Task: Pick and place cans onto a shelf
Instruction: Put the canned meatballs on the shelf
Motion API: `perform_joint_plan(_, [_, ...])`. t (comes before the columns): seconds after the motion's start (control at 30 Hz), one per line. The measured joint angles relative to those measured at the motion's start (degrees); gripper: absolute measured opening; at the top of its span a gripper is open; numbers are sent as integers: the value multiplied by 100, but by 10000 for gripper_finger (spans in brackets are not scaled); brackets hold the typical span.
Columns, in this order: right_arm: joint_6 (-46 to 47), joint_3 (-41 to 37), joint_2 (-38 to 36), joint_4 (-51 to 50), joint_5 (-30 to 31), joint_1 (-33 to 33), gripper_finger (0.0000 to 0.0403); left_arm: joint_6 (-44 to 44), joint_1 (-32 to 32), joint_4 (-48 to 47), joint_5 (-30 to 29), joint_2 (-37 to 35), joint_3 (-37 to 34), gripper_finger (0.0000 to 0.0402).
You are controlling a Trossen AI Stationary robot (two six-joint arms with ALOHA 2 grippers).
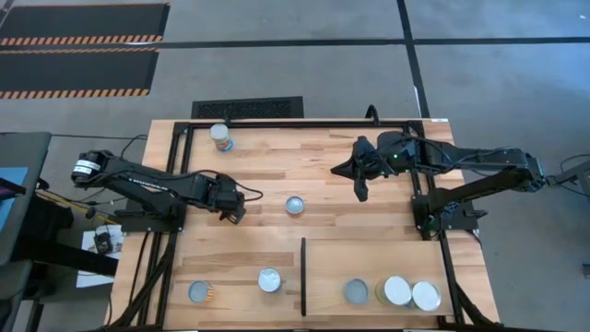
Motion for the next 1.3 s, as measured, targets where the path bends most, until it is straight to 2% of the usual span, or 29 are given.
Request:
perform_joint_plan(0.23, [-68,0,0,4,-5,2,6,17,0,11,23,0,0,166])
perform_joint_plan(1.0, [-164,0,0,64,-9,2,6,-67,26,28,136,0,0,195])
perform_joint_plan(1.3, [-162,0,0,73,-5,2,6,334,26,114,205,267,9,194])
